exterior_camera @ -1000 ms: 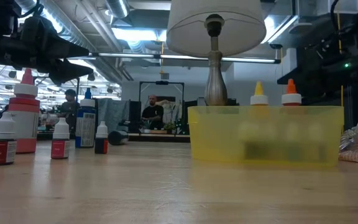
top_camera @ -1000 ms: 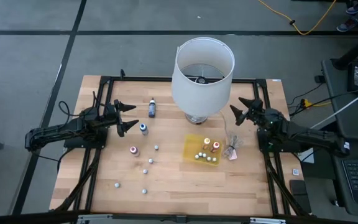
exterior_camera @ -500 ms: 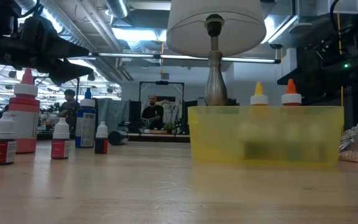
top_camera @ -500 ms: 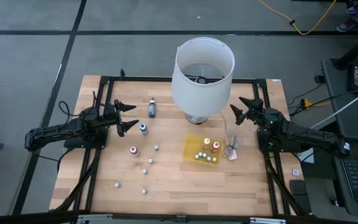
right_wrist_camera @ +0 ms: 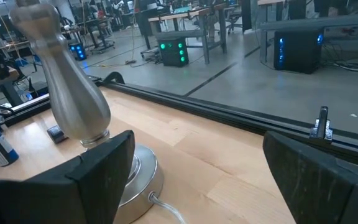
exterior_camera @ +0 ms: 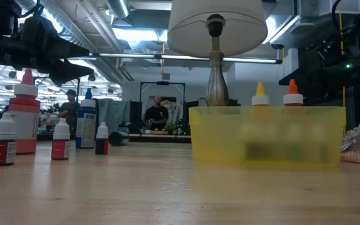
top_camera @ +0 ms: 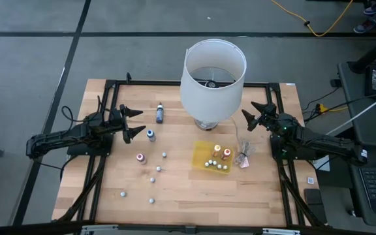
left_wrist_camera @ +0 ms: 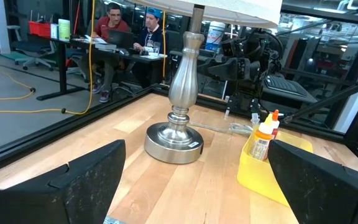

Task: Pick & Place food coloring
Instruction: Put the red food coloring bottle into the yellow bin

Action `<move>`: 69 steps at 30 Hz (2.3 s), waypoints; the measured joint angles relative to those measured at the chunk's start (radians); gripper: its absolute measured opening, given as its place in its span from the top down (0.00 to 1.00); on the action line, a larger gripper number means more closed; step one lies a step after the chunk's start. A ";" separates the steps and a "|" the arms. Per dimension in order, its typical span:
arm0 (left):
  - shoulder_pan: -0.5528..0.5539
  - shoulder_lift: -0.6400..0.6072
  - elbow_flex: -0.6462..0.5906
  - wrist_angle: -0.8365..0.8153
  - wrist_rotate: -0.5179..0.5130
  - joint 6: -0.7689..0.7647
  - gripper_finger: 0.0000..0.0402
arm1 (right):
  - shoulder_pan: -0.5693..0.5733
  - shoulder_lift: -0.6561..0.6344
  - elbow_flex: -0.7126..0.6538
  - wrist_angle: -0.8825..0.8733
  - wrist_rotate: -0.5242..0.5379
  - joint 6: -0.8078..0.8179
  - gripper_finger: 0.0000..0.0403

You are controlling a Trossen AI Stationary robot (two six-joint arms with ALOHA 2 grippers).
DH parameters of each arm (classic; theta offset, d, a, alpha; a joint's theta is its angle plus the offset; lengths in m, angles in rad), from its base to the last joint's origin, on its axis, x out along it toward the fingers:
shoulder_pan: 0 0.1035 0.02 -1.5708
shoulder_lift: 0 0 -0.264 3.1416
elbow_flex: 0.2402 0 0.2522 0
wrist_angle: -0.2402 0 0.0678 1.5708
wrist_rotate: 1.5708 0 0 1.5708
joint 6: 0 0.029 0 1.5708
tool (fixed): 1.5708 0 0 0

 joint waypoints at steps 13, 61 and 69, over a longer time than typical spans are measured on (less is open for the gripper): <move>0.000 0.000 0.000 0.011 0.000 -0.002 0.03 | 0.000 0.000 0.000 0.000 0.000 0.000 0.12; -0.118 0.297 0.484 -0.356 -0.157 0.044 0.03 | 0.000 0.000 0.000 0.000 0.001 0.001 0.12; -0.235 0.593 0.623 -0.412 -0.199 0.032 0.03 | 0.000 0.000 0.000 0.000 0.001 0.000 0.12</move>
